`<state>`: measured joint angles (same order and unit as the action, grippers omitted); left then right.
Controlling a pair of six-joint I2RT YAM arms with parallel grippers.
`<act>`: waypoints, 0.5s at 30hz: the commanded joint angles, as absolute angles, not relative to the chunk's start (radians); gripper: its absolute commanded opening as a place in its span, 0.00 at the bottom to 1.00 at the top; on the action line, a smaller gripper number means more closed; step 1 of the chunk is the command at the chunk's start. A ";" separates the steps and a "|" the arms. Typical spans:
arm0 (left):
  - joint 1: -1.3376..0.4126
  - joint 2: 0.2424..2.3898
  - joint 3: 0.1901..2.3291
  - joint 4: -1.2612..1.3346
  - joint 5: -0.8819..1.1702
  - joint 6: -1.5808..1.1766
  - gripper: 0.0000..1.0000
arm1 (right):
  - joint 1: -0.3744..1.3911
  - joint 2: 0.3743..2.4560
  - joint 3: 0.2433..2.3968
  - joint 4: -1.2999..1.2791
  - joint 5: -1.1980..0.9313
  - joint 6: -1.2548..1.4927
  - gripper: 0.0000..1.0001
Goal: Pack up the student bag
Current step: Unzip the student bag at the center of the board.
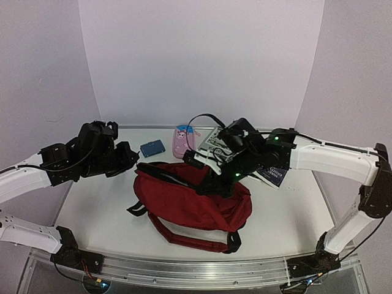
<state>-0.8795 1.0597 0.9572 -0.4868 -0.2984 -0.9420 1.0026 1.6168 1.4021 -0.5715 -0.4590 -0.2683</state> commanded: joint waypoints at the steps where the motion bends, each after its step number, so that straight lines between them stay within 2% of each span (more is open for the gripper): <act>1: -0.855 0.965 0.938 -0.384 -0.344 -0.904 0.00 | 0.968 1.526 1.315 -0.726 -0.385 -0.373 0.00; 7: -0.854 0.955 0.952 -0.291 -0.165 -0.818 0.00 | 0.935 1.549 1.316 -0.720 -0.299 -0.443 0.00; 10: -0.856 0.962 0.953 -0.259 -0.106 -0.801 0.00 | 0.860 1.581 1.344 -0.718 -0.300 -0.450 0.00; 12: -0.856 0.979 0.961 -0.242 -0.076 -0.795 0.00 | 0.827 1.590 1.358 -0.718 -0.318 -0.441 0.12; 14: -0.860 1.010 0.974 -0.230 -0.043 -0.791 0.00 | 0.824 1.576 1.370 -0.728 -0.366 -0.425 0.43; 15: -0.865 1.028 0.982 -0.223 -0.032 -0.789 0.00 | 0.824 1.563 1.380 -0.729 -0.406 -0.406 0.63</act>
<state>-0.8727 0.9932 0.9259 -0.3359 -0.0839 -0.8298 0.8511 1.5741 1.3357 -0.6427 -0.3676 -0.4202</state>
